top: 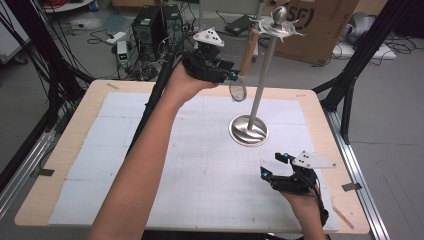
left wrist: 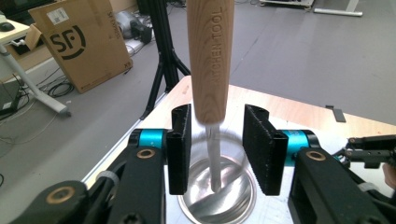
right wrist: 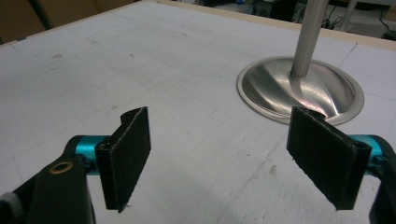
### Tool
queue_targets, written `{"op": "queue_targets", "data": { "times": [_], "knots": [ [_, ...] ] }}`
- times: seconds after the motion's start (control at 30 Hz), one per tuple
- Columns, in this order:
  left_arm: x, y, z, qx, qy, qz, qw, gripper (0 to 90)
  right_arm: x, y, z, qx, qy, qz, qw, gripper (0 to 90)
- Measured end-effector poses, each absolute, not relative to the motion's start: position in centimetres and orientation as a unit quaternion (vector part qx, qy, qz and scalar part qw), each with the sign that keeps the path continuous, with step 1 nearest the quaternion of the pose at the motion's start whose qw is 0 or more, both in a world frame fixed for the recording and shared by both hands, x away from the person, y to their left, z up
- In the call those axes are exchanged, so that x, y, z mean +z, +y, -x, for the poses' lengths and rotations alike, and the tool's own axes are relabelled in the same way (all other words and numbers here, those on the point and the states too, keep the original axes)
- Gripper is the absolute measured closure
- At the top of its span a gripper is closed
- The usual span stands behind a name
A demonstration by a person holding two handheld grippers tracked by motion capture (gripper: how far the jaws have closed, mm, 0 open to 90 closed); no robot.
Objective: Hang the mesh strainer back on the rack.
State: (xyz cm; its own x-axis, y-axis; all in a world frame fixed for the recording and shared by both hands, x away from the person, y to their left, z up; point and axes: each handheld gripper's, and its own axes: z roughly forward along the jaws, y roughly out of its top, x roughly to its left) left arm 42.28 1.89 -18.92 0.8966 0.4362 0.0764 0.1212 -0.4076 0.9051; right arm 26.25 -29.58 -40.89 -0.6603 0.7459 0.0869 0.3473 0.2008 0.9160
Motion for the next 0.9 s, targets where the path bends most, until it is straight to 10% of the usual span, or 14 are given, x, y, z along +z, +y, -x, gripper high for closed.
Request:
{"op": "queue_targets", "data": {
  "times": [0.9],
  "knots": [
    [-23.9, 9.6, -38.2, 0.120, 0.169, -0.814, 0.542, 41.6, -40.9, -29.2, -26.2, 0.510, 0.755, -0.363, 0.195, 20.9]
  ]
}}
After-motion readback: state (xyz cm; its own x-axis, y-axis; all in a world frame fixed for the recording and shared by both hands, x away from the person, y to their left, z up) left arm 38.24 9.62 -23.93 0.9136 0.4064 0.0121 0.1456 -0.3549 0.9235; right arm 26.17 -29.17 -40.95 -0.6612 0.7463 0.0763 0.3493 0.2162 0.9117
